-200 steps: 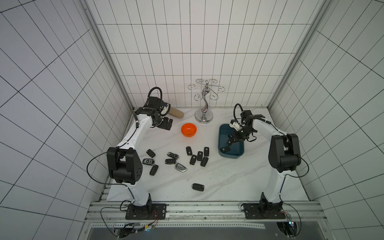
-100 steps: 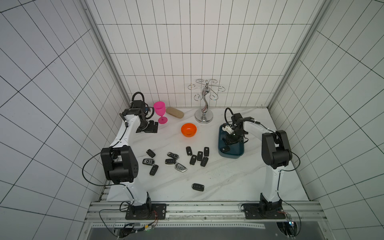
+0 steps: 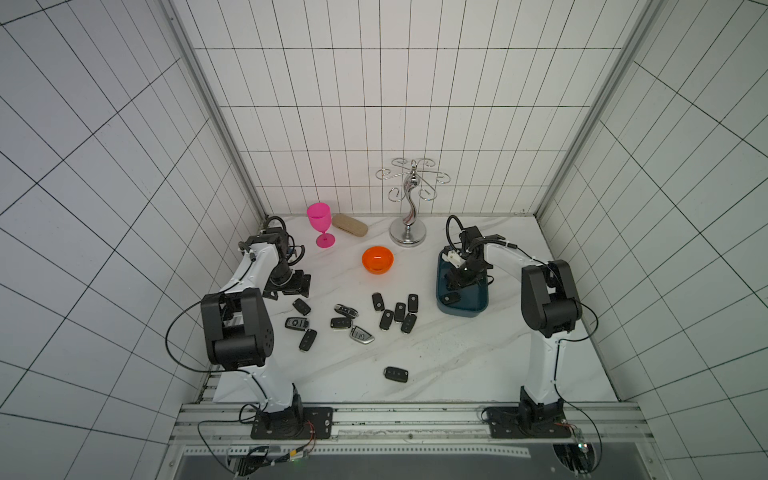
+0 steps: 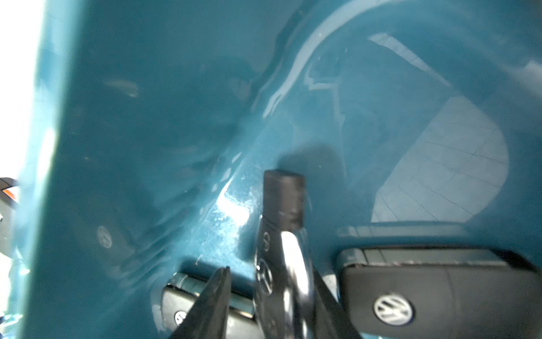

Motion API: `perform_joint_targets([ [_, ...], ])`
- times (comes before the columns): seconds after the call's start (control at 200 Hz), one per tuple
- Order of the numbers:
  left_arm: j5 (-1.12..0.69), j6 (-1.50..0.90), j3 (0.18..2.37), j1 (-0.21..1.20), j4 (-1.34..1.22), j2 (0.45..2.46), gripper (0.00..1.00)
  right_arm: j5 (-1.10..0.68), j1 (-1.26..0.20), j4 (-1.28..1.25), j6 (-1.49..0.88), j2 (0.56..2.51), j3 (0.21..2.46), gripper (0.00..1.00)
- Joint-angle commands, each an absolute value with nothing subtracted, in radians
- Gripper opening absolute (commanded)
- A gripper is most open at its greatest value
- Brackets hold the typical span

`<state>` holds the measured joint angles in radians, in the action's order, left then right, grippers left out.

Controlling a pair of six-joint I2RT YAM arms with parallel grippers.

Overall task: Place the car key into the storage box
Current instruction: Place the car key in the storage box.

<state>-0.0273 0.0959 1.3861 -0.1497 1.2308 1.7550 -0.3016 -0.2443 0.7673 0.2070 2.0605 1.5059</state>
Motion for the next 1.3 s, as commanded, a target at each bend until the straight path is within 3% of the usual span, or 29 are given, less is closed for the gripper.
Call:
perform_joint_targets([
  [0.0,-0.053,0.015,1.375,-0.149,1.214,1.739,0.87,-0.296,-0.252,0.768,0.225,2.026,1.471,0.44],
  [0.135,-0.084,-0.070,1.340,-0.150,1.135,1.746,0.68,-0.298,-0.252,0.767,0.224,2.015,1.462,0.45],
  [0.515,-0.141,-0.113,1.327,-0.150,1.072,1.839,0.93,-0.286,-0.247,0.766,0.226,1.984,1.443,0.59],
  [1.014,-0.141,-0.130,1.323,-0.155,1.061,1.942,0.87,-0.334,-0.202,0.768,0.210,1.970,1.439,0.60],
  [1.294,-0.166,-0.123,1.323,-0.155,1.069,1.949,0.73,-0.351,-0.177,0.770,0.210,1.956,1.431,0.60],
])
